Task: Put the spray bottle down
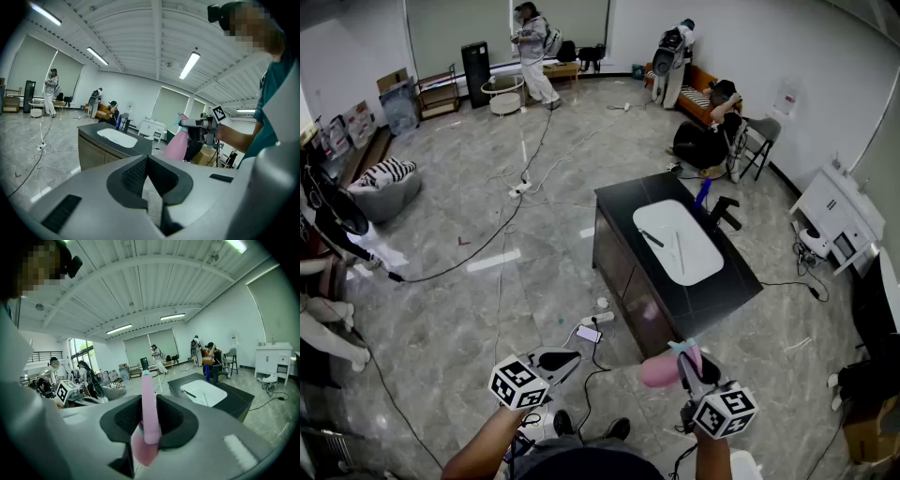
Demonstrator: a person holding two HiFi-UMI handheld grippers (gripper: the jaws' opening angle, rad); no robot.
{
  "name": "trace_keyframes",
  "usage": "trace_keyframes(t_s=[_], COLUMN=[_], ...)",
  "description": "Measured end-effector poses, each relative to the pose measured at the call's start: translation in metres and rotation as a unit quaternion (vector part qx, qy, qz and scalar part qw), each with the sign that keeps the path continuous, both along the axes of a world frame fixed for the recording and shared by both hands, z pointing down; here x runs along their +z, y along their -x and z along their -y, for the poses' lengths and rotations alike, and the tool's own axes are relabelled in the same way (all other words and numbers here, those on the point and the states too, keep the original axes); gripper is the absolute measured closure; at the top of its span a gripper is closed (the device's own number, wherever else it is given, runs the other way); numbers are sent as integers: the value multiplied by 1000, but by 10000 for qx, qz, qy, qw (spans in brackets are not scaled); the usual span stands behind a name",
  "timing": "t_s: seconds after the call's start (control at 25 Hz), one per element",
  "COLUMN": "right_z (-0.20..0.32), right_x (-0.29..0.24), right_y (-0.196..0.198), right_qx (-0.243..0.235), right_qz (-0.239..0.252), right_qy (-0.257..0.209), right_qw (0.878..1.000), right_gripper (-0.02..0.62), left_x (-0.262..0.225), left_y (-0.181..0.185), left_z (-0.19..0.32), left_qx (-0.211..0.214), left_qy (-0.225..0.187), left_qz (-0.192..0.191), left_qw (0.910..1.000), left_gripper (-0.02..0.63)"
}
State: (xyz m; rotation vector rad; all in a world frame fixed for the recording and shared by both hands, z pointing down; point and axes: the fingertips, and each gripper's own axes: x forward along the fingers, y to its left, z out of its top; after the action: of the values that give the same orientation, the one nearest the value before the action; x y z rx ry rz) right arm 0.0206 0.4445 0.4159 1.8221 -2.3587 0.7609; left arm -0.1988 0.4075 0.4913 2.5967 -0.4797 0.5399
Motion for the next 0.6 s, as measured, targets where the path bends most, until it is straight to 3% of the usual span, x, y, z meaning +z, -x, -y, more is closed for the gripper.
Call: trace_keyframes(t_s=[0.2,0.6], right_z=[15,8], right_x=[-20,-36], right_y=[-25,-17], right_qx=[348,187], right_qz=[-255,-321], right_qy=[-404,-328], right_qw=[9983,9988], right_gripper=[499,499], left_x=[-20,-50], left_y=[-24,25], left_z=[51,62], left_qx=[258,-284], left_qy=[-528,-760], left_qz=[-199,-66], left_qw=[9981,9967], left_gripper=[600,600])
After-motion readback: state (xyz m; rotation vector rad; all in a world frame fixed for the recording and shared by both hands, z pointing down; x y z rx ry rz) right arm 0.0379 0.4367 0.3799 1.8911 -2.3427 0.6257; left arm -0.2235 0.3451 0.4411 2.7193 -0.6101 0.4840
